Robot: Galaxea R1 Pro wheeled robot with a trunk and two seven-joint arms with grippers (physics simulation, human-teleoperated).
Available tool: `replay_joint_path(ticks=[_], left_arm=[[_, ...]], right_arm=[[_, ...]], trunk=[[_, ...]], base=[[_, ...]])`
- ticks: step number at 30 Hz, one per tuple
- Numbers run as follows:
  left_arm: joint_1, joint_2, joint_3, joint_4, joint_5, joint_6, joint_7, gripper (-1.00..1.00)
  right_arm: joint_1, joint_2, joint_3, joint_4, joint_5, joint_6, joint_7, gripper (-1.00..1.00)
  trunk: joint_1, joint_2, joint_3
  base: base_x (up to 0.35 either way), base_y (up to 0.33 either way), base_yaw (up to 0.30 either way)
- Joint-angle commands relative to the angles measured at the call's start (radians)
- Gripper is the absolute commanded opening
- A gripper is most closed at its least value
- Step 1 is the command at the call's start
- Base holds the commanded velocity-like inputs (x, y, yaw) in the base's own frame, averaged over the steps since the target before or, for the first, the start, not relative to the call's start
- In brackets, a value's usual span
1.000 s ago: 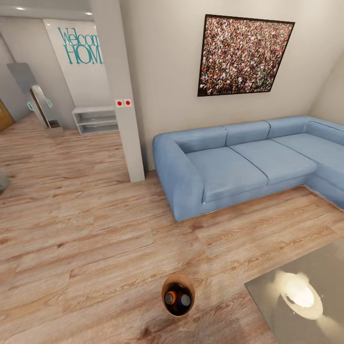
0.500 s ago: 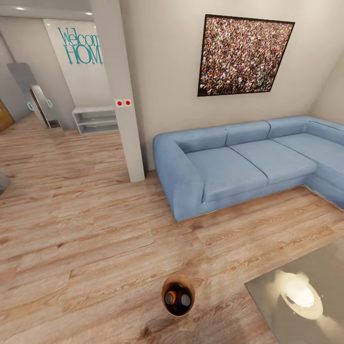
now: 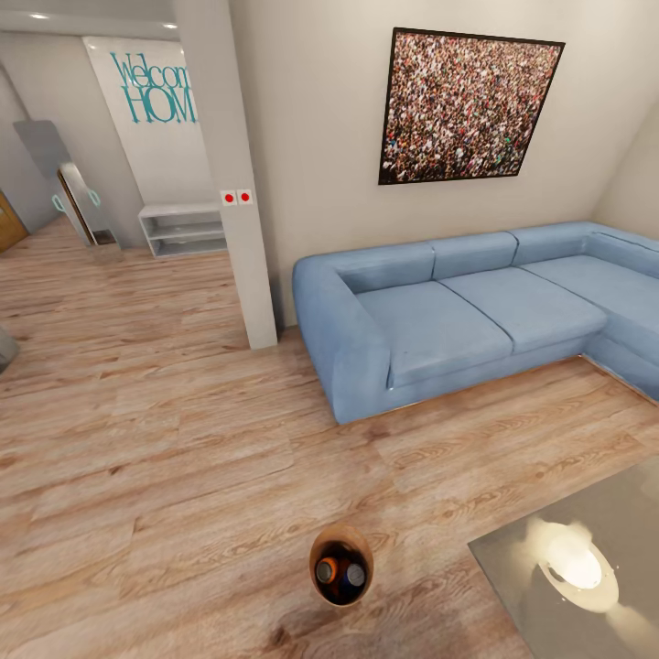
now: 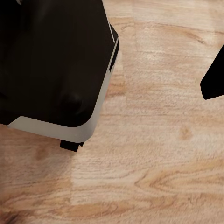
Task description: Put the three can of soda from the living room inside the tash can in the kitchen.
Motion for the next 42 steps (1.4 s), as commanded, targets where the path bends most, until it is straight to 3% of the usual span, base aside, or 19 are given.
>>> replay_joint_path(ticks=[1, 42], left_arm=[[0.000, 0.000, 0.000, 0.000, 0.000, 0.000, 0.000, 1.00], [0.000, 0.000, 0.000, 0.000, -0.001, 0.000, 0.000, 1.00]], right_arm=[[0.000, 0.000, 0.000, 0.000, 0.000, 0.000, 0.000, 1.00], [0.000, 0.000, 0.000, 0.000, 0.000, 0.000, 0.000, 1.00]], trunk=[[0.000, 0.000, 0.000], [0.000, 0.000, 0.000]], base=[[0.000, 0.000, 0.000], [0.000, 0.000, 0.000]])
